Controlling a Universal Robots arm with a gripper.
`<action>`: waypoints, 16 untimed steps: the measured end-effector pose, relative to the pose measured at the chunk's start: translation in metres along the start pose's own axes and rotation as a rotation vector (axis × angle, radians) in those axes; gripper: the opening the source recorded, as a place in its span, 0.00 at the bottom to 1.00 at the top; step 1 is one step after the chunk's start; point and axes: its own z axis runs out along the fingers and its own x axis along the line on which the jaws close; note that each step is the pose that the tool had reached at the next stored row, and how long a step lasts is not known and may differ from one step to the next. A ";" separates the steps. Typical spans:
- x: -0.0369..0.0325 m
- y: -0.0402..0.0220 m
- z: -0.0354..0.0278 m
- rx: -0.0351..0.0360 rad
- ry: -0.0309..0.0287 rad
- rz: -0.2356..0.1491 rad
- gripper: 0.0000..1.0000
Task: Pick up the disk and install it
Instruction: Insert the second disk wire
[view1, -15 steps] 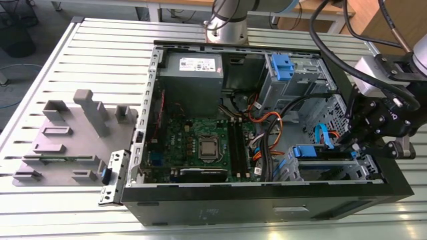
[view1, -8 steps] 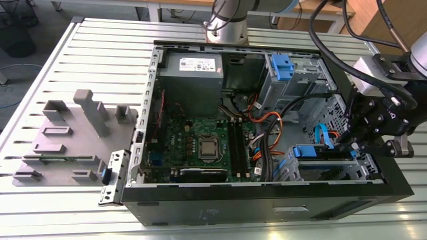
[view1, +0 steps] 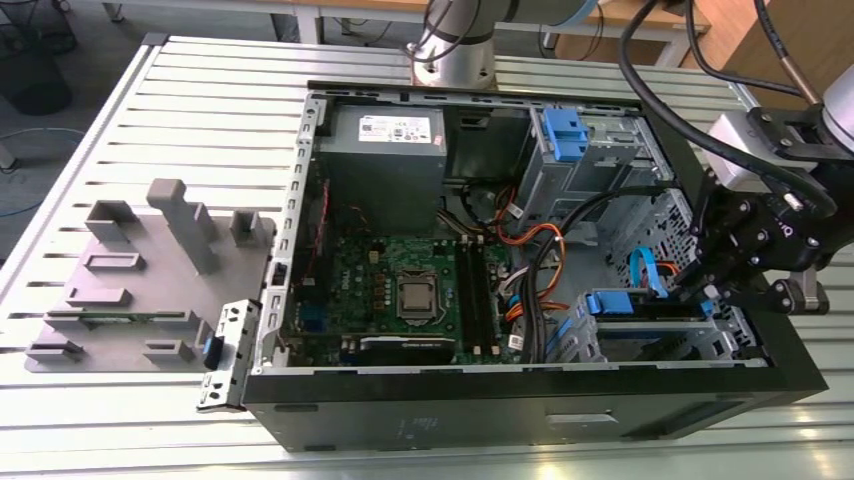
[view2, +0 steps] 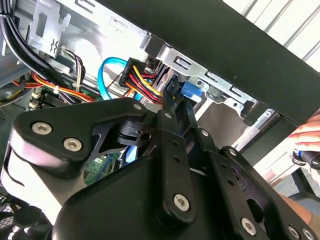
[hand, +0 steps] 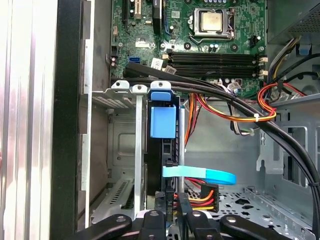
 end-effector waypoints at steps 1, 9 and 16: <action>0.0000 0.0000 0.0000 0.0000 0.0000 0.000 0.24; 0.0000 -0.0002 0.0000 0.0000 0.0000 0.000 0.16; 0.0000 -0.0001 -0.0025 0.0000 -0.0001 0.000 0.16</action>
